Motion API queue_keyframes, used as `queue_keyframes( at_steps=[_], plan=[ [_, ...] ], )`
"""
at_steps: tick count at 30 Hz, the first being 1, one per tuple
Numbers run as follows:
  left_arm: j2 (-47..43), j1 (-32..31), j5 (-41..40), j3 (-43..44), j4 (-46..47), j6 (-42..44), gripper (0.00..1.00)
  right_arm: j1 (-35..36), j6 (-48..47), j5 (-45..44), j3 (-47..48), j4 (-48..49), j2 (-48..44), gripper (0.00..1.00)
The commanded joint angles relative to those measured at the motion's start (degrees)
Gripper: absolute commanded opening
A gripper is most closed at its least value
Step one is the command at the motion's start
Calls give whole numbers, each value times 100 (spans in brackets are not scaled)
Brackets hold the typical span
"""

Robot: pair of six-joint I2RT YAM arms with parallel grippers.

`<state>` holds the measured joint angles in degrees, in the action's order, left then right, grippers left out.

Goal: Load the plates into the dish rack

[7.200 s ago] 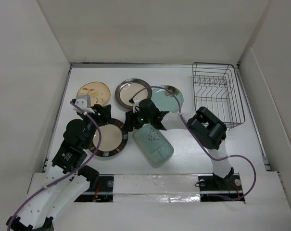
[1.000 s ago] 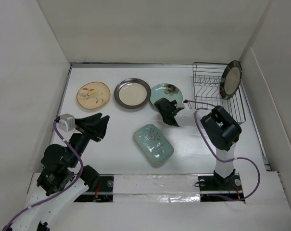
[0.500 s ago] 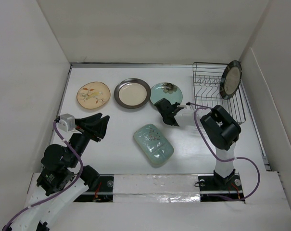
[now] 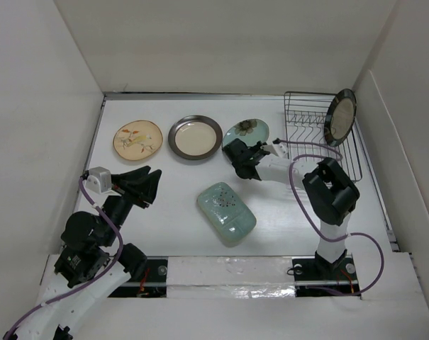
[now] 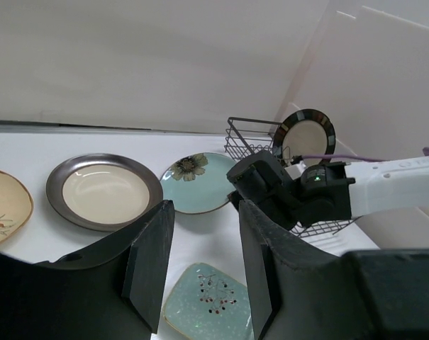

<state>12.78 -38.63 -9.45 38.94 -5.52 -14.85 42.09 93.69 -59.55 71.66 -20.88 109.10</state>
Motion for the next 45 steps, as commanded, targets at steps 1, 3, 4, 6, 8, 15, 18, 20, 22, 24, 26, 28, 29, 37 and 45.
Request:
queue_keyframes(
  at_steps=[1,3,4,6,8,15,18,20,22,24,26,28,29,37,45],
  plan=[
    [102,-39,-83,26,218,44,39,45,-745,-1155,199,-434,-468,0],
    [102,-39,-100,26,227,44,39,45,-974,-1392,182,-478,-556,0],
    [111,-39,-118,26,227,44,39,45,-1384,-1436,173,-434,-661,0],
    [129,-39,-127,26,218,44,39,45,-1861,-1524,77,-154,-767,0],
    [146,-39,-118,26,227,44,39,45,-2441,-1481,-159,318,-968,0],
    [261,-39,-100,17,218,44,39,-710,-4429,916,-1241,3124,-1610,0],
    [278,-39,-162,0,227,53,39,-877,-4736,1830,-1303,3511,-1769,0],
    [296,-39,-153,9,218,52,39,-957,-4878,2287,-1338,3705,-1962,0],
    [296,-39,-179,9,227,61,39,-1175,-4843,2605,-1400,3828,-2233,0],
    [331,-39,-188,-9,227,61,39,-1325,-4729,3105,-1549,4048,-2384,0],
    [366,-39,-145,0,227,61,39,-1562,-4527,3657,-1750,4415,-2612,0],
    [375,-39,-162,0,227,61,39,-1694,-4325,3941,-1892,4654,-2736,0],
    [384,-39,-162,-9,235,53,39,-1773,-4298,4073,-1936,4742,-2858,0],
    [428,-39,-136,0,235,61,39,-2308,-4464,4004,-1989,4523,-3500,0],
    [340,-39,-57,8,227,53,39,-3416,-5544,3864,-1034,3436,-4168,0]
  ],
)
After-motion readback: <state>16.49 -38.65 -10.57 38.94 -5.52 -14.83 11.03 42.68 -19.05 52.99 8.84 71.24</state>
